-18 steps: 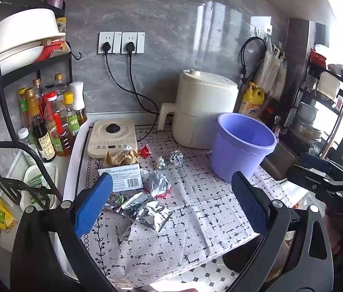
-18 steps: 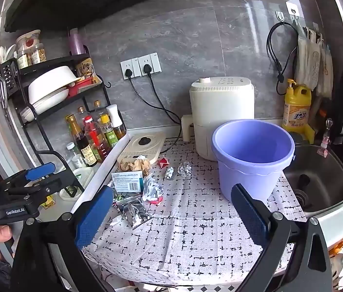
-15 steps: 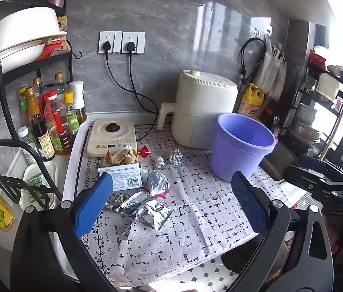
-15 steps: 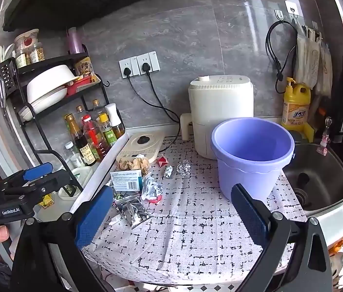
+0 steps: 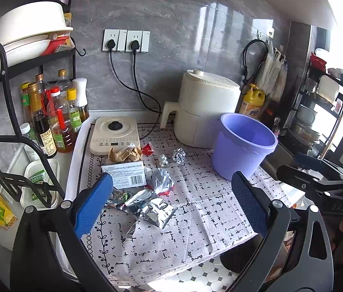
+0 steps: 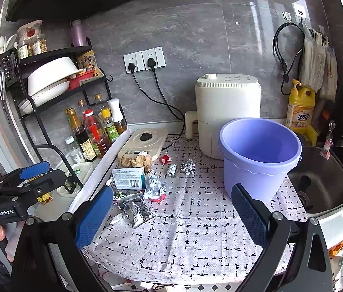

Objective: Collect trash

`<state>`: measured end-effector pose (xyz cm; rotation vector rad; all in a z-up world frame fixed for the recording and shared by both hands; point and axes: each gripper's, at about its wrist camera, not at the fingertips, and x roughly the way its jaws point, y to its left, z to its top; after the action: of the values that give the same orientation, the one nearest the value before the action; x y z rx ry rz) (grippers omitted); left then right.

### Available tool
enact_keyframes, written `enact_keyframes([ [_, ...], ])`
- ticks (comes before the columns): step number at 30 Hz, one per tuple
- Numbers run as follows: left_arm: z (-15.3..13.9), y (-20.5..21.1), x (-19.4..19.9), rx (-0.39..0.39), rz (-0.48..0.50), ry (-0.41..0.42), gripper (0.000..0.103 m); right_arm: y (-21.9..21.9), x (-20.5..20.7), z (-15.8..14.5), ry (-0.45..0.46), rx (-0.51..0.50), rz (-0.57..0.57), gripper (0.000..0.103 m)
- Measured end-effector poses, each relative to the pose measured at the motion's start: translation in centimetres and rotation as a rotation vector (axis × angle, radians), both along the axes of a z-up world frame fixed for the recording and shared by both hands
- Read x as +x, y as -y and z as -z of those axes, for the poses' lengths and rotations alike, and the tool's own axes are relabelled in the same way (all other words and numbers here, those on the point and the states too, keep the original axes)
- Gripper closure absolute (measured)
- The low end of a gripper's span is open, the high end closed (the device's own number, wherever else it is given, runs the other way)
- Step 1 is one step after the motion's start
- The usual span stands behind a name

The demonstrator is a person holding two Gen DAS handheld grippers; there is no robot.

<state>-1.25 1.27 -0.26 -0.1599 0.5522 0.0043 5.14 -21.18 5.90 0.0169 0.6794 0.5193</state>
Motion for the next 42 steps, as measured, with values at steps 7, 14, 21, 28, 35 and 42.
enact_keyframes([
  [7, -0.3, -0.2, 0.3, -0.002, 0.004, 0.007, 0.006, -0.1, 0.6, -0.1, -0.003, -0.006, 0.000, 0.008],
  [14, -0.5, 0.1, 0.5, -0.002, 0.006, 0.014, 0.006, -0.3, 1.0, 0.0, 0.001, -0.019, -0.001, 0.008],
  [21, -0.7, 0.4, 0.4, 0.005, 0.003, 0.021, 0.006, -0.3, 1.1, 0.0, -0.005, -0.017, -0.010, 0.008],
  [28, -0.8, 0.3, 0.2, -0.002, -0.005, 0.026, 0.006, -0.3, 1.2, -0.1, -0.008, -0.019, -0.015, 0.008],
  [35, -0.7, 0.0, 0.1, -0.002, -0.015, 0.033, 0.006, -0.3, 1.3, -0.1, -0.008, -0.019, -0.020, 0.008],
  [42, -0.3, -0.5, 0.4, -0.007, -0.030, 0.030, 0.006, -0.6, 2.1, 0.0, -0.007, -0.019, -0.026, 0.008],
])
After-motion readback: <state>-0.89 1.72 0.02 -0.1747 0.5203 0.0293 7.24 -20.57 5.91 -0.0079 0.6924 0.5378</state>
